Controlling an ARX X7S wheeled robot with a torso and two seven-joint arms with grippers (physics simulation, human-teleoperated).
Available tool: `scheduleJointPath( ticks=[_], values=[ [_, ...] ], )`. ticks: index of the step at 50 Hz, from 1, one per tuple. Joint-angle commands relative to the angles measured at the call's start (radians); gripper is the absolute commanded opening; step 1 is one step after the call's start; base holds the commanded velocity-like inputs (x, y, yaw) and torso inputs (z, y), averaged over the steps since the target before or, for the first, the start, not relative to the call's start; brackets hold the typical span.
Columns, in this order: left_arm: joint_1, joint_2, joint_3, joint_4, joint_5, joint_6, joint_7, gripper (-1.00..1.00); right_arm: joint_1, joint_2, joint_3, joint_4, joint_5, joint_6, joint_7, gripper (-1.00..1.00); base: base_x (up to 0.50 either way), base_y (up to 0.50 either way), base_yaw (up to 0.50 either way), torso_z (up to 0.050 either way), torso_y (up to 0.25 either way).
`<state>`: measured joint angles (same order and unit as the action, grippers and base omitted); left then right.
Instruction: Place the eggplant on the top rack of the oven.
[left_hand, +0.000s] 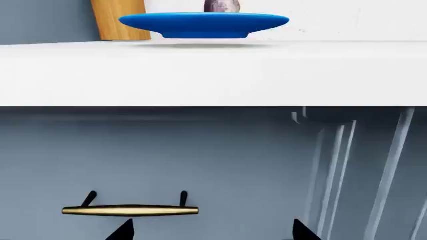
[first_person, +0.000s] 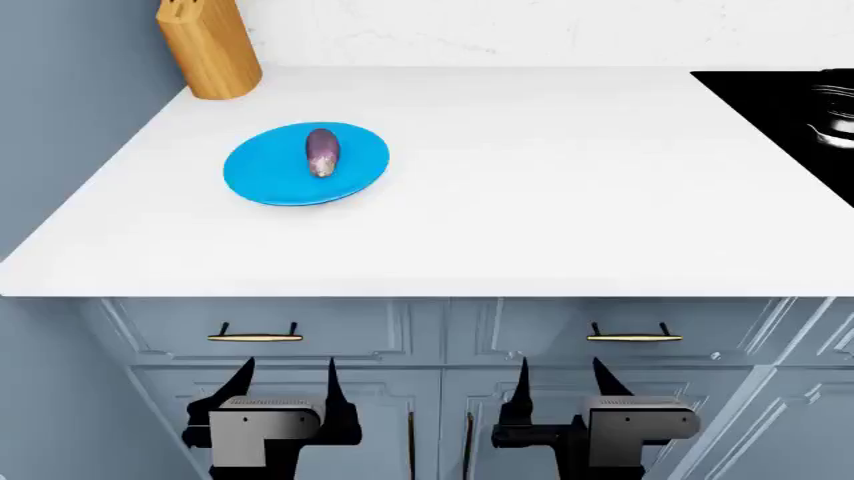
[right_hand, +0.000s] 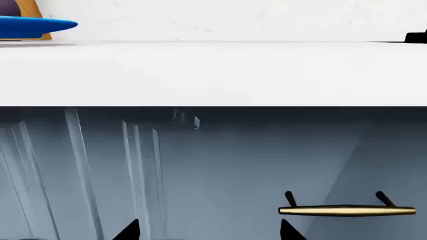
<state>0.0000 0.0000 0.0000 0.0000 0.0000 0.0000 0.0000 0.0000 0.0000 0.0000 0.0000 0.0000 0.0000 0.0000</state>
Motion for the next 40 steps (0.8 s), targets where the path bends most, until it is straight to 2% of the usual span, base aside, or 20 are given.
scheduleJointPath(
  ticks=[1, 4, 11, 15, 19, 26, 32, 40],
  values=[
    [-0.001, -0.016, 0.017, -0.004, -0.019, 0.003, -0.017, 1.00, 0.002, 0.011, -0.030, -0.031, 0.012, 0.035, 0.029, 1.00, 0.00, 0.00, 0.00, 0.000, 0.000],
    [0.000, -0.029, 0.036, -0.002, -0.026, 0.005, -0.028, 1.00, 0.002, 0.020, -0.061, -0.076, 0.014, 0.079, 0.059, 1.00, 0.00, 0.00, 0.00, 0.000, 0.000],
    [0.008, -0.043, 0.048, 0.025, -0.054, 0.000, -0.055, 1.00, 0.001, 0.044, -0.087, -0.078, 0.032, 0.071, 0.076, 1.00, 0.00, 0.00, 0.00, 0.000, 0.000],
    [0.023, -0.051, 0.059, 0.110, -0.063, -0.053, -0.071, 1.00, -0.008, 0.058, -0.113, -0.143, 0.009, 0.090, 0.088, 1.00, 0.00, 0.00, 0.00, 0.000, 0.000],
    [0.025, -0.059, 0.055, 0.263, -0.099, -0.188, -0.088, 1.00, 0.003, 0.052, -0.131, -0.287, 0.004, 0.231, 0.115, 1.00, 0.00, 0.00, 0.00, 0.000, 0.000],
    [-0.022, -0.090, 0.073, 0.464, -0.093, -0.372, -0.122, 1.00, 0.008, 0.092, -0.128, -0.445, -0.013, 0.367, 0.127, 1.00, 0.00, 0.00, 0.00, 0.000, 0.000],
    [-0.148, -0.100, 0.075, 0.586, -0.132, -0.594, -0.134, 1.00, 0.105, 0.106, -0.132, -0.564, -0.002, 0.565, 0.116, 1.00, 0.00, 0.00, 0.00, 0.000, 0.000],
    [-0.291, -0.103, 0.072, 0.674, -0.179, -0.805, -0.152, 1.00, 0.243, 0.108, -0.179, -0.670, -0.020, 0.802, 0.116, 1.00, 0.00, 0.00, 0.00, 0.000, 0.000]
  ],
)
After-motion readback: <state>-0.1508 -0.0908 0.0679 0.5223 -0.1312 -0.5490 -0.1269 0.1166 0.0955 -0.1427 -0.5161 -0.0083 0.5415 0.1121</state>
